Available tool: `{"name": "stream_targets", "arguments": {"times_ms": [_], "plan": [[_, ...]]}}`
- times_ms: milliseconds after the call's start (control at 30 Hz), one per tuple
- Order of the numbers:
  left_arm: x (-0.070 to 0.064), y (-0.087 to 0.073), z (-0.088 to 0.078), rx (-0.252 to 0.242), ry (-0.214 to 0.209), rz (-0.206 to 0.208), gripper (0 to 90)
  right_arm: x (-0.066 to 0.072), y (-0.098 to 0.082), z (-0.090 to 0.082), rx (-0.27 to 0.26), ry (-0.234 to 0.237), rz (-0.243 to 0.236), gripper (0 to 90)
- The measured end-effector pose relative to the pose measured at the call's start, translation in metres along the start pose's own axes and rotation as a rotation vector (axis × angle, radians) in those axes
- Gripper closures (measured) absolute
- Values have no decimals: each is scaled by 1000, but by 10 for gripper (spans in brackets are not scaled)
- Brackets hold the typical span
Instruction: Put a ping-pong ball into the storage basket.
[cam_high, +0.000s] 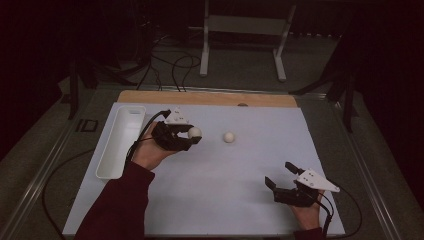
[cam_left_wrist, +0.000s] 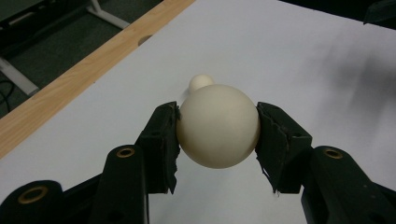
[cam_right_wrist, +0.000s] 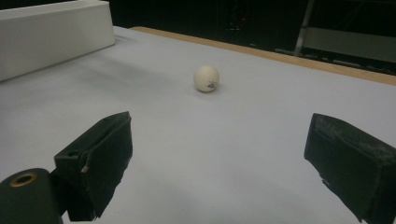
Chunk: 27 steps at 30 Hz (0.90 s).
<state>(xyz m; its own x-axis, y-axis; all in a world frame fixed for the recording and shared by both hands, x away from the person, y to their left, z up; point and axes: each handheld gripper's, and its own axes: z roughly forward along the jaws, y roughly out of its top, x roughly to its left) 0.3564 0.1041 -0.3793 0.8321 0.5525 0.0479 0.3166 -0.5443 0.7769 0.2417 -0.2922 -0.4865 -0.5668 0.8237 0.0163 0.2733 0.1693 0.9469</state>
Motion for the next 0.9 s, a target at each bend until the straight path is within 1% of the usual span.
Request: {"name": "stream_targets", "arguments": {"times_ms": [700, 900], "plan": [[6, -5, -8, -3, 25, -8, 510, 0, 0, 0, -1, 0, 2, 76], [7, -6, -11, -11, 30, -3, 510, 0, 0, 0, -1, 0, 1, 76]]}}
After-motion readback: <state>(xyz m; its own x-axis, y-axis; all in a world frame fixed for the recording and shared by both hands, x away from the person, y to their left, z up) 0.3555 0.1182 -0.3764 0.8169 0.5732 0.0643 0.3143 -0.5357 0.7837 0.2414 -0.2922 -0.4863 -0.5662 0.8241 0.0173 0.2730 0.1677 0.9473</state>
